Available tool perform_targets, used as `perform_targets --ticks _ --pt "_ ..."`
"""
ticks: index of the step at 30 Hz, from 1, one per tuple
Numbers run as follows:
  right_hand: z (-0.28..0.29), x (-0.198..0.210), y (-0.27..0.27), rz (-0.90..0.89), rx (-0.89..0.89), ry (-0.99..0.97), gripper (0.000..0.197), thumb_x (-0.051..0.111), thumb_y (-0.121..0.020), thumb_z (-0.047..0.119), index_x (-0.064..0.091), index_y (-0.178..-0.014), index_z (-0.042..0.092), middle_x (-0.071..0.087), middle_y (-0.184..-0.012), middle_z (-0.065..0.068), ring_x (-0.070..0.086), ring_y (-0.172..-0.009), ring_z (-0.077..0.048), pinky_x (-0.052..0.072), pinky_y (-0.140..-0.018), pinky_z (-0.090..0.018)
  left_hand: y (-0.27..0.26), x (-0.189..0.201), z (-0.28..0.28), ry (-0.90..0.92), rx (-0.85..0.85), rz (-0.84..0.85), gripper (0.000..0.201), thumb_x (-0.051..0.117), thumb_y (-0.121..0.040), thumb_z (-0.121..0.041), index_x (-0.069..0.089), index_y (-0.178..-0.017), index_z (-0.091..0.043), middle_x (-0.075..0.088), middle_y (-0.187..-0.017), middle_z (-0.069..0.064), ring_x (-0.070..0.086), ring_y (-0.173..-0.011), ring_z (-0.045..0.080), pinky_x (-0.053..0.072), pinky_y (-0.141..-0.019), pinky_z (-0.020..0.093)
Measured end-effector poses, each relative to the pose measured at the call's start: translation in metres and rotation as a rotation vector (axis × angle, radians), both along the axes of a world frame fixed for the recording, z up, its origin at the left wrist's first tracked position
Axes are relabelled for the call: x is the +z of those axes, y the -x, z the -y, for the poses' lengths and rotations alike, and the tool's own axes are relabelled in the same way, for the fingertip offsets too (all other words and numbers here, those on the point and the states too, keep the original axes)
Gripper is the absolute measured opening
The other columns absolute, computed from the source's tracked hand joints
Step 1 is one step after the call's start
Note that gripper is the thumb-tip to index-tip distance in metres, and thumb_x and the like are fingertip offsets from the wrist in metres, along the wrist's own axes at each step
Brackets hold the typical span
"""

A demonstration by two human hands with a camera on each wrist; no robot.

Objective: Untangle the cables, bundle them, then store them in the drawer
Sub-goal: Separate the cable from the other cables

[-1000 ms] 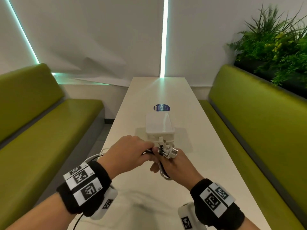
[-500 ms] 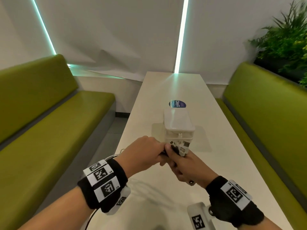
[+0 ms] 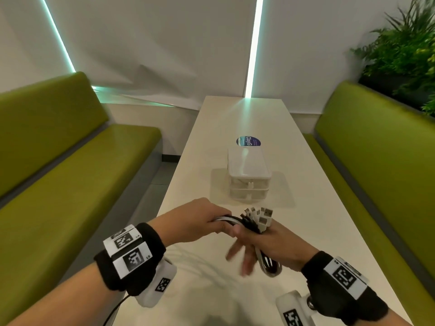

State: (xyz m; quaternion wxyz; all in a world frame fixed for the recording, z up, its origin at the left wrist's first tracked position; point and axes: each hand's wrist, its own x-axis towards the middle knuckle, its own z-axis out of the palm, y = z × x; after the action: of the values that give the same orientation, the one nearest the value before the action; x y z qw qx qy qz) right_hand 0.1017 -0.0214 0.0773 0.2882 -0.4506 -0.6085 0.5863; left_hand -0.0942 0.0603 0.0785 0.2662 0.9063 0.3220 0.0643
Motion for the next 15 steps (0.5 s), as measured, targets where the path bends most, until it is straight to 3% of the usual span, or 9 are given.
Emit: perform_targets --ticks 2,4,7,10,12,15 --pt "0.0 -0.004 0.001 0.028 -0.079 0.012 0.038 0.056 -0.087 0.056 0.057 -0.071 0.021 0.053 -0.055 -0.006 0.037 -0.038 -0.017 0.029 -0.046 -0.032 0.001 -0.005 -0.001 -0.02 0.019 0.043 0.029 0.054 -0.089 -0.048 0.064 -0.081 -0.023 0.058 -0.06 -0.011 0.049 -0.057 0.005 0.036 -0.057 0.02" --pt "-0.003 -0.007 -0.001 0.023 -0.175 0.03 0.044 0.059 -0.086 0.059 0.047 -0.062 0.024 0.032 -0.053 -0.002 0.021 -0.043 -0.017 0.014 -0.048 -0.037 0.001 -0.009 -0.001 0.051 0.084 0.151 0.038 0.053 -0.08 -0.062 0.062 -0.071 -0.026 0.056 -0.058 -0.003 0.045 -0.052 0.007 0.034 -0.053 0.02" --pt "-0.011 -0.01 -0.008 -0.033 -0.306 0.009 0.048 0.065 -0.08 0.059 0.044 -0.065 0.019 0.029 -0.054 -0.002 0.018 -0.045 -0.017 0.012 -0.049 -0.035 0.005 -0.016 0.001 0.193 0.191 0.195 0.055 0.044 -0.076 -0.077 0.056 -0.062 -0.025 0.05 -0.054 -0.005 0.043 -0.048 0.008 0.036 -0.054 0.024" --pt "-0.012 -0.011 -0.014 -0.135 -0.369 0.028 0.041 0.073 -0.078 0.044 0.049 -0.069 0.012 0.026 -0.051 -0.001 0.017 -0.042 -0.016 0.016 -0.043 -0.026 0.007 -0.026 0.008 0.231 0.26 0.217 0.062 0.036 -0.08 -0.078 0.038 -0.058 -0.02 0.036 -0.056 -0.004 0.031 -0.052 0.013 0.027 -0.055 0.028" --pt "-0.008 -0.01 -0.01 -0.109 -0.354 0.013 0.019 0.075 -0.082 0.034 0.066 -0.068 0.024 0.025 -0.05 -0.002 0.018 -0.042 -0.016 0.018 -0.042 -0.024 0.003 -0.026 0.011 0.16 0.301 0.271 0.064 0.036 -0.085 -0.074 0.032 -0.059 -0.015 0.03 -0.057 -0.005 0.026 -0.055 0.012 0.022 -0.054 0.026" --pt "-0.007 -0.013 -0.005 -0.149 -0.401 0.02 0.015 0.073 -0.083 0.031 0.07 -0.069 0.034 0.022 -0.052 -0.002 0.016 -0.043 -0.017 0.014 -0.045 -0.03 -0.003 -0.025 0.016 0.07 0.332 0.335 0.065 0.037 -0.09 -0.069 0.029 -0.059 -0.013 0.027 -0.055 -0.004 0.023 -0.052 0.011 0.02 -0.051 0.024"
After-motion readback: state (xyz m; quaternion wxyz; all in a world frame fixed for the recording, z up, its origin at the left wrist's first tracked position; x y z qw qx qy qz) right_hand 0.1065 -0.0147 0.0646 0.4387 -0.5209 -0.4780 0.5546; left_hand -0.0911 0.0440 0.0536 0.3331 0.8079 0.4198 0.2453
